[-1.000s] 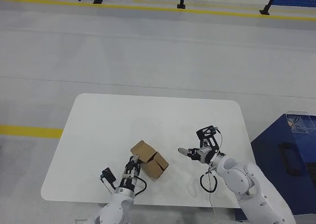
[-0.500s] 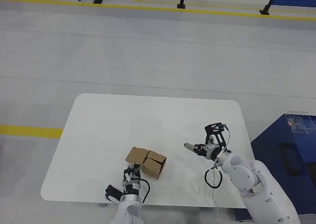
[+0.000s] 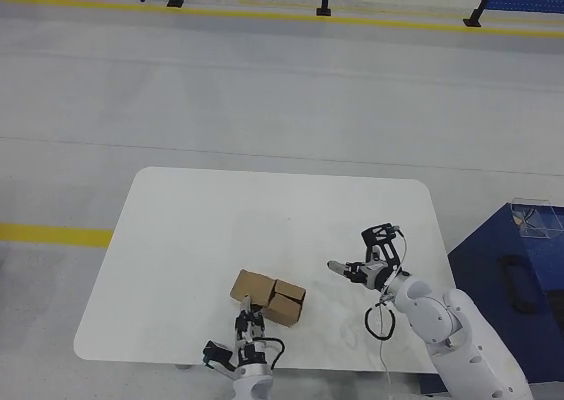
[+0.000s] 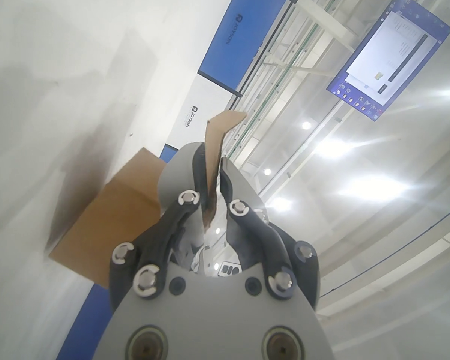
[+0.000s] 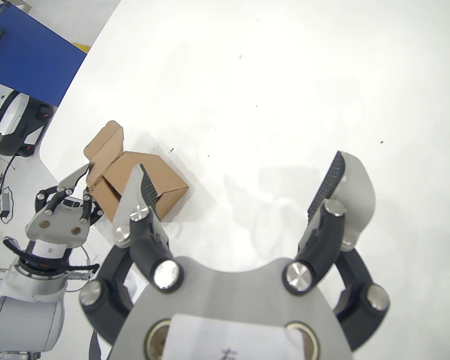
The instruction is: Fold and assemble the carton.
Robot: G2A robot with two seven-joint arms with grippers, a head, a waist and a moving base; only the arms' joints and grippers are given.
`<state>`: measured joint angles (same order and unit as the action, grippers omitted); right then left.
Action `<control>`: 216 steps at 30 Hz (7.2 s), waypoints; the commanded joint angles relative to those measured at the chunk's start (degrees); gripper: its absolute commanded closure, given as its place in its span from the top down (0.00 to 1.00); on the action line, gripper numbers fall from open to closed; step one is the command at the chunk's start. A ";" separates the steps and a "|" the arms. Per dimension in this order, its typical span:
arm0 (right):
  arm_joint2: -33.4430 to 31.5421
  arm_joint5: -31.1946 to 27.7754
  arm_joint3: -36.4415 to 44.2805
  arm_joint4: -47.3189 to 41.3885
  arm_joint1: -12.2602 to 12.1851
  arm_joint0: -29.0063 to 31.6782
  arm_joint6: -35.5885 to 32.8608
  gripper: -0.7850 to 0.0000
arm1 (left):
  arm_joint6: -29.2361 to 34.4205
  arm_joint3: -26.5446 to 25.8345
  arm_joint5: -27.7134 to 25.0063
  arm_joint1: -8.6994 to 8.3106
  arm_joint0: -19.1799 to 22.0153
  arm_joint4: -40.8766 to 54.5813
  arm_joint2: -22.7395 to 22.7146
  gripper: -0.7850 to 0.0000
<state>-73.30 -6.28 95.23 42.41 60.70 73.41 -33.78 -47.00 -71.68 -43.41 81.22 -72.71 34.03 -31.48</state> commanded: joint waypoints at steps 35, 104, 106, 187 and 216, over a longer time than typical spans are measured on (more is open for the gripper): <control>-1.66 -0.47 1.09 -0.05 0.28 1.86 0.42 1.00 | 1.12 8.78 -14.59 7.14 -2.47 -34.71 -14.52 1.00; -2.81 -1.05 0.82 0.02 0.70 3.10 1.12 1.00 | 26.93 31.55 -14.59 10.06 7.65 -38.70 -27.26 1.00; -2.81 -1.05 0.82 0.02 0.70 3.10 1.12 1.00 | 27.83 30.10 -14.59 10.15 7.63 -37.23 -27.47 1.00; -2.41 0.80 2.02 0.68 0.96 4.37 2.79 1.00 | 69.41 4.57 55.59 4.71 10.61 -43.50 -38.78 0.69; -4.63 1.20 3.53 -0.34 0.91 5.49 5.46 1.00 | 72.65 4.81 43.34 4.80 8.42 -32.12 -38.64 0.00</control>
<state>-77.13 -5.10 98.28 42.76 61.64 78.70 -28.82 26.00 -64.63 1.51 86.02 -62.25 -0.62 -69.59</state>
